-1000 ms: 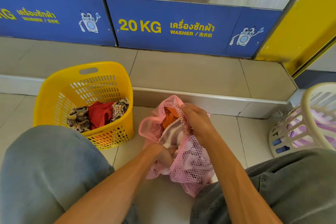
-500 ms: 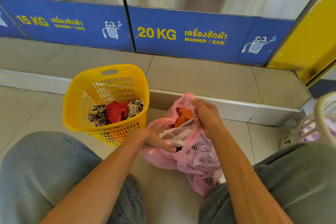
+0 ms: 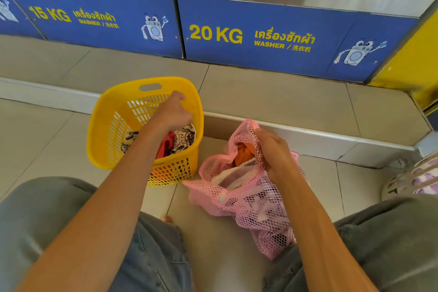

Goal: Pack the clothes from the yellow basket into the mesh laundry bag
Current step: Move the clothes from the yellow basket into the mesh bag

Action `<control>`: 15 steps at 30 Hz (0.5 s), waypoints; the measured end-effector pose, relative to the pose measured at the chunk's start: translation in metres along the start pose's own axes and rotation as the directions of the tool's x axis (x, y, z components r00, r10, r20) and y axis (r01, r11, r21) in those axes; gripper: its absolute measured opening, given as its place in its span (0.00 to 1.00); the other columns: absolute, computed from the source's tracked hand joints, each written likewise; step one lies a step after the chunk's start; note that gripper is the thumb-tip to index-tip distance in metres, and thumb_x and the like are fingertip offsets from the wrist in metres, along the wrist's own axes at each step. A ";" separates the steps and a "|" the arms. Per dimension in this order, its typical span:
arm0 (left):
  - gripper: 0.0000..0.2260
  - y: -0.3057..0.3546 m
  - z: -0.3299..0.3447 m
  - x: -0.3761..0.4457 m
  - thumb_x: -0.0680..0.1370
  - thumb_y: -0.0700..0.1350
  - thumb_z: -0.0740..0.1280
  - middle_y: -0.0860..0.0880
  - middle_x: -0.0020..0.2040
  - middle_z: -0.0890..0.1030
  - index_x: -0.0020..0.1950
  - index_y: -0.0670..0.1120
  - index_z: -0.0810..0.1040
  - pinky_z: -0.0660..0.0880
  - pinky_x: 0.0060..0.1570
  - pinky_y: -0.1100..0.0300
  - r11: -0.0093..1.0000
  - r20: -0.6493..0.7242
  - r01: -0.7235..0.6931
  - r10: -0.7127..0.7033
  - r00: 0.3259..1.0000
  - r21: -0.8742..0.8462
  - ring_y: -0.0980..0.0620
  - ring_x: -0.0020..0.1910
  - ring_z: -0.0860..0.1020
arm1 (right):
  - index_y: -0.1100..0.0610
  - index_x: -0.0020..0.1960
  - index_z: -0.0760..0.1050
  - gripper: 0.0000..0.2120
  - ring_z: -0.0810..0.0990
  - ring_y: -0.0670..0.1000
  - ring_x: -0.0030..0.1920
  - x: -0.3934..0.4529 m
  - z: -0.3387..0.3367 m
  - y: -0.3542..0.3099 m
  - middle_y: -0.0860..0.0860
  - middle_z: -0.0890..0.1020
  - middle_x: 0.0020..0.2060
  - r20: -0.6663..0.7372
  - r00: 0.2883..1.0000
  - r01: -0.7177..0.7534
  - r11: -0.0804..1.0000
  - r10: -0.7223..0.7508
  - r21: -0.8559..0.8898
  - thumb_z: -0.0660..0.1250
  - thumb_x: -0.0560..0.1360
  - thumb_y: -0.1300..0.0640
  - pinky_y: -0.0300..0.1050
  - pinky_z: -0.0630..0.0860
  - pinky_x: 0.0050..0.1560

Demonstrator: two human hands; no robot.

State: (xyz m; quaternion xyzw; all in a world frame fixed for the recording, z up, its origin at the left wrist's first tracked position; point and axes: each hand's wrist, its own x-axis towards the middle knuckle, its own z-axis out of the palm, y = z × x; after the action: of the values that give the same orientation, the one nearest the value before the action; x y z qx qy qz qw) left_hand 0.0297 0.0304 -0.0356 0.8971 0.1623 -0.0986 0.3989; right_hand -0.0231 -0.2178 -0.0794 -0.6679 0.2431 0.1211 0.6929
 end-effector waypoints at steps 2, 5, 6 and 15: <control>0.26 -0.014 0.008 0.025 0.75 0.38 0.65 0.42 0.55 0.80 0.73 0.47 0.65 0.76 0.48 0.49 0.997 -0.056 0.034 -0.030 0.998 0.072 0.41 0.53 0.79 | 0.47 0.43 0.84 0.10 0.89 0.58 0.50 0.005 0.000 0.002 0.54 0.90 0.45 0.006 1.000 -0.006 1.000 0.006 0.008 0.68 0.81 0.52 0.61 0.84 0.59; 0.22 -0.037 0.032 0.052 0.76 0.37 0.68 0.39 0.60 0.78 0.69 0.40 0.70 0.75 0.60 0.44 0.977 0.015 0.098 -0.102 0.995 0.188 0.38 0.60 0.76 | 0.49 0.47 0.84 0.07 0.88 0.60 0.52 0.014 0.001 0.005 0.57 0.89 0.50 0.011 0.999 -0.032 0.999 0.031 0.036 0.68 0.81 0.53 0.63 0.83 0.60; 0.18 -0.045 0.043 0.061 0.76 0.38 0.68 0.39 0.61 0.79 0.66 0.39 0.74 0.74 0.62 0.44 0.957 0.068 0.074 -0.097 0.993 0.280 0.37 0.61 0.76 | 0.49 0.47 0.84 0.07 0.88 0.60 0.53 0.017 0.001 0.006 0.57 0.89 0.50 0.009 0.999 -0.042 0.998 0.042 0.043 0.68 0.81 0.53 0.63 0.83 0.60; 0.37 -0.105 0.078 0.118 0.71 0.54 0.72 0.43 0.76 0.67 0.77 0.51 0.61 0.71 0.68 0.41 0.772 0.389 0.013 -0.335 0.859 0.636 0.38 0.71 0.69 | 0.54 0.57 0.85 0.08 0.89 0.59 0.50 0.040 -0.005 0.011 0.58 0.89 0.49 0.008 0.994 -0.110 0.990 0.110 0.092 0.69 0.81 0.53 0.58 0.85 0.56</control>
State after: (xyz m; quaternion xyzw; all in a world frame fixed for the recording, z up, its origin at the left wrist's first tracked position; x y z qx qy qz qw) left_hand 0.0966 0.0632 -0.1955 0.9037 0.1022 -0.4029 0.1023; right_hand 0.0044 -0.2285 -0.1091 -0.6205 0.2836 0.1487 0.7158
